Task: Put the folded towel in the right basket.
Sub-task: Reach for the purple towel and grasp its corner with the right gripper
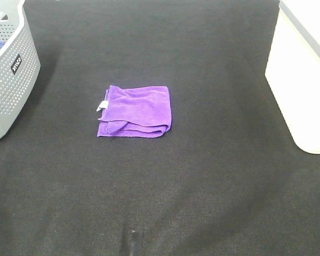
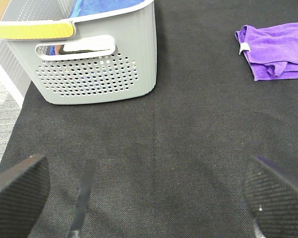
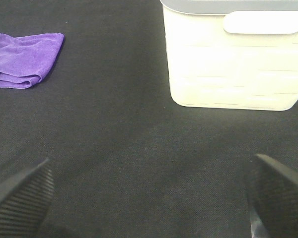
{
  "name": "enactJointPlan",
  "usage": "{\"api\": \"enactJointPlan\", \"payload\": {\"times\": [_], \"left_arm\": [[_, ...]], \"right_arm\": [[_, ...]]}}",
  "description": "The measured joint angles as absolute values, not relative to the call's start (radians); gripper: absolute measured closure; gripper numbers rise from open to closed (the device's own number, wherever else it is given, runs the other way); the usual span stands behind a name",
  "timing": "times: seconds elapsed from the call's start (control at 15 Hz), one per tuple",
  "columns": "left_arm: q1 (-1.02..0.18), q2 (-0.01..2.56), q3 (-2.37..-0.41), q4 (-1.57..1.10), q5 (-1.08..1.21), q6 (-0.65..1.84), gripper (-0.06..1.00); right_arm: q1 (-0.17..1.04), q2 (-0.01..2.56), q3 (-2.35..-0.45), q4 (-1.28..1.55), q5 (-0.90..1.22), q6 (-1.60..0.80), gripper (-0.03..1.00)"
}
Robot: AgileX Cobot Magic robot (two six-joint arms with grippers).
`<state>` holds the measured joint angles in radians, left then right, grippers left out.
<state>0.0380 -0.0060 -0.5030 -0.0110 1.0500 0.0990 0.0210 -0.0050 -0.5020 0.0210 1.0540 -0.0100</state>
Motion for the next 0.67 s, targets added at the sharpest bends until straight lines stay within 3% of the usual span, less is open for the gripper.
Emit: {"api": "enactJointPlan", "payload": {"times": [0.67], "left_arm": [[0.038, -0.006, -0.503, -0.011, 1.05, 0.099, -0.05]], "right_arm": [[0.021, -0.005, -0.502, 0.017, 1.054, -0.012, -0.01]]}}
